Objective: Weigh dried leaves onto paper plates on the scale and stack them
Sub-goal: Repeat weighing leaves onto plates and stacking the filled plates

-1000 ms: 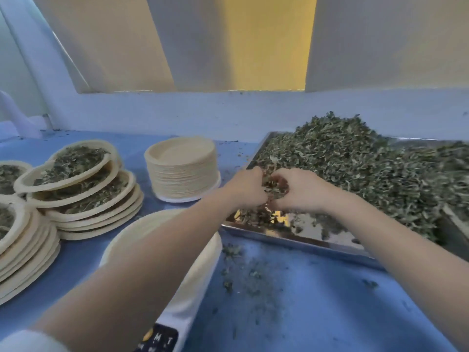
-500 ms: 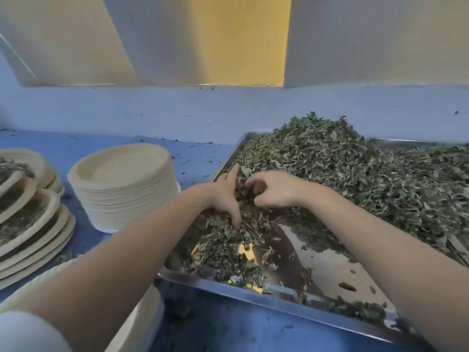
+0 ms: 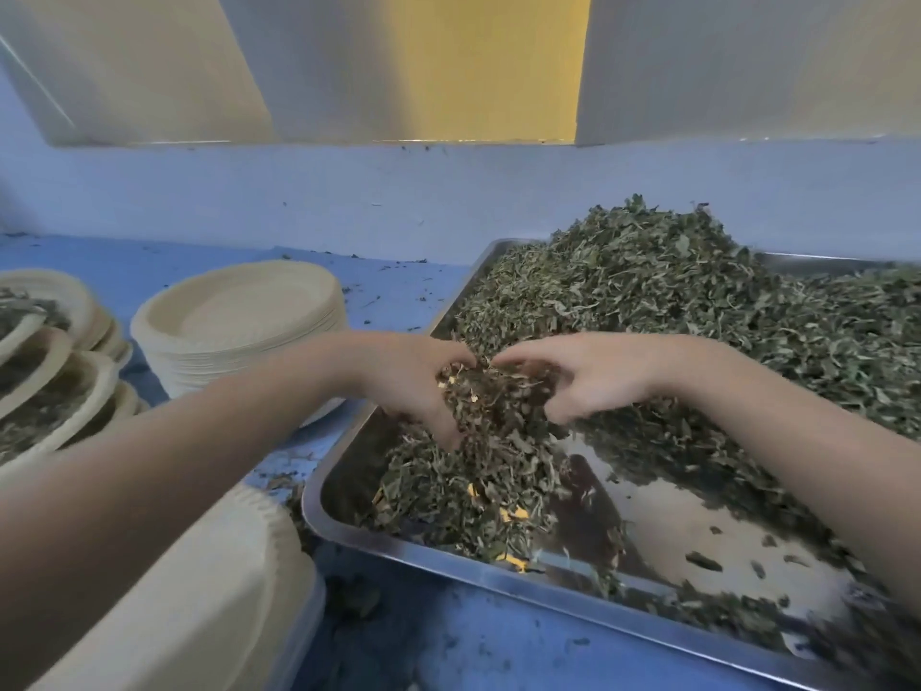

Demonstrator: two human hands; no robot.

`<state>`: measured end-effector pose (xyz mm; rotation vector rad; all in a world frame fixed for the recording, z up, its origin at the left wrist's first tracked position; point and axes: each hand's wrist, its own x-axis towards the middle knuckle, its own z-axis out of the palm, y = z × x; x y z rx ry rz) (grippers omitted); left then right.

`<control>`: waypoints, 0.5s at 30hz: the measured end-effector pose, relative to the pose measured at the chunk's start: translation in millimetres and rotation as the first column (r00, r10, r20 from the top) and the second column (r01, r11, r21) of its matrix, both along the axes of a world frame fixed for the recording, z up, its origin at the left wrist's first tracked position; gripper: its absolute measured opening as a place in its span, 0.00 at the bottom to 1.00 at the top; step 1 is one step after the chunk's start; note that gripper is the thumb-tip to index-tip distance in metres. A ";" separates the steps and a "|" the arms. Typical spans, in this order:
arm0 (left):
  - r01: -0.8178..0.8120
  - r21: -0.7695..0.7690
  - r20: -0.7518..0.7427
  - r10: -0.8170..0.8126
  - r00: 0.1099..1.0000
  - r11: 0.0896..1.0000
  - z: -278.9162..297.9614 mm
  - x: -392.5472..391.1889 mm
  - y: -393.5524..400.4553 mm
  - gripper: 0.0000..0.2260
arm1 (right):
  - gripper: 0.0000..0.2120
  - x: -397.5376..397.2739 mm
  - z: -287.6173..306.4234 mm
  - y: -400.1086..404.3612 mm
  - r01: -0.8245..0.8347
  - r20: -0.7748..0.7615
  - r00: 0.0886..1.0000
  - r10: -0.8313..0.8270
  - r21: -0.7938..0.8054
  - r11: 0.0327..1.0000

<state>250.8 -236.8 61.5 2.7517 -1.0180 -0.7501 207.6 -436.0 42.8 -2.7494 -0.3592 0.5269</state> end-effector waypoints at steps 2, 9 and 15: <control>-0.041 0.124 -0.040 0.046 0.998 0.991 3.4 -5.1 0.4 0.48 | 0.44 -5.9 -1.1 -1.3 -0.036 -0.025 0.999 0.033 -0.134 0.990; -0.191 0.080 -0.116 0.199 0.973 0.978 -29.9 -16.6 -23.7 0.33 | 0.41 -10.5 -27.0 30.8 0.007 0.060 0.998 0.009 -0.252 0.968; -0.233 -0.257 -0.060 0.225 0.973 0.938 -41.2 -19.6 -19.7 0.21 | 0.31 -12.8 -40.4 53.9 0.049 0.238 0.968 -0.078 0.127 0.991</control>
